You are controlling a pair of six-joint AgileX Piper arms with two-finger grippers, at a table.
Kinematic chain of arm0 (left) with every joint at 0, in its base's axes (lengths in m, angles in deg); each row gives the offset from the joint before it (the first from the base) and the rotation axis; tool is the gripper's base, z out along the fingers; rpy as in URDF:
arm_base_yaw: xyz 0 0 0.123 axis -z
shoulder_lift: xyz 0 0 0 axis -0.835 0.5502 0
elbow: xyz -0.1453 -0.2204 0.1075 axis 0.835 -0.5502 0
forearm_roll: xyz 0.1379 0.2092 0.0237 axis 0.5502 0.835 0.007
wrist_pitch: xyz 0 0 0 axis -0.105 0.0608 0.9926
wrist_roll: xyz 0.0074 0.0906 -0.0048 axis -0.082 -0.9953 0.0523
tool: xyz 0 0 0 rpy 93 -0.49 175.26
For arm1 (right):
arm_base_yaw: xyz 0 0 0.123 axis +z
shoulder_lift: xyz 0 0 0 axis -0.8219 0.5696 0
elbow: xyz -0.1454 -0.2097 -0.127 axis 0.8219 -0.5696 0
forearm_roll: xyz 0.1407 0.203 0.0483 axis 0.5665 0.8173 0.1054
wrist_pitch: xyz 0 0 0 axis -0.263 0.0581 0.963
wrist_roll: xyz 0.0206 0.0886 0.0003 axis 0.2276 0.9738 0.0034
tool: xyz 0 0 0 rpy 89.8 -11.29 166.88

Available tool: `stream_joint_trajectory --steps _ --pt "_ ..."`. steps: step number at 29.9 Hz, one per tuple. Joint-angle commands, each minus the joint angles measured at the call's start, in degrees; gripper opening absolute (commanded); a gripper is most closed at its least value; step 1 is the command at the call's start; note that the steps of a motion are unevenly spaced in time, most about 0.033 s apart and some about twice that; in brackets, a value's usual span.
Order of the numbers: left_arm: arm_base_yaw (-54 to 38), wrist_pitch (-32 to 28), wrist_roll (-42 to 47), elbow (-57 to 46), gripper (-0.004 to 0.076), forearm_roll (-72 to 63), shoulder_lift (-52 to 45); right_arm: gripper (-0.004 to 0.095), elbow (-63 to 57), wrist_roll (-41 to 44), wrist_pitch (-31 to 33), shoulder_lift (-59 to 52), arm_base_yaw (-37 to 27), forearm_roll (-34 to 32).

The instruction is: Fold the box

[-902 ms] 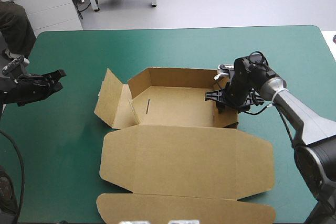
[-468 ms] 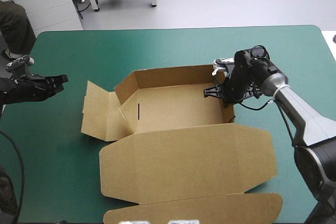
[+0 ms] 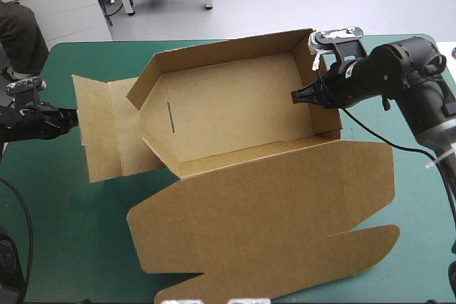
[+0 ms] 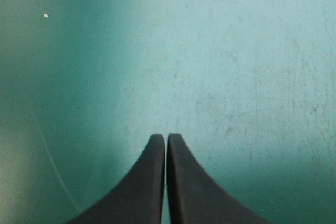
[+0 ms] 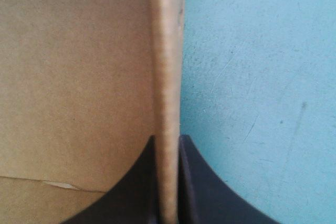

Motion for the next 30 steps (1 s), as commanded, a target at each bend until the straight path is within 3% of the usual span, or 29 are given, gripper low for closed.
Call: stream_joint_trajectory --steps 1,6,9,14,16,23,30 --pt "-0.2 -1.8 0.0 1.4 0.0 -2.0 -2.0 -0.0001 1.9 -2.4 -2.0 -3.8 -0.4 2.4" --pt "-0.1 2.0 -3.1 1.4 0.0027 -2.2 -2.0 -0.0002 1.9 -3.9 -3.9 -4.0 -0.4 3.5" --pt "-0.1 2.5 -3.1 1.4 0.015 -2.2 -2.0 -0.002 1.9 -3.9 -6.3 -4.0 -0.4 4.3" --pt "-0.1 2.3 -0.1 1.4 0.0506 -3.3 -2.0 -0.002 1.9 -5.6 -8.2 -3.6 -0.4 4.8" --pt "-0.1 3.0 1.6 1.4 0.0573 -4.5 -2.0 -0.002 1.9 -6.0 -8.4 -3.1 -0.4 5.5" --pt "0.2 9.1 1.3 1.4 0.0561 -17.8 -2.0 -0.002 1.9 -7.9 -11.2 0.9 -0.4 9.6" --pt "6.7 15.8 -8.3 1.4 0.0562 -29.5 -2.0 -0.002 1.9 -7.3 -15.8 4.1 -0.4 10.0"
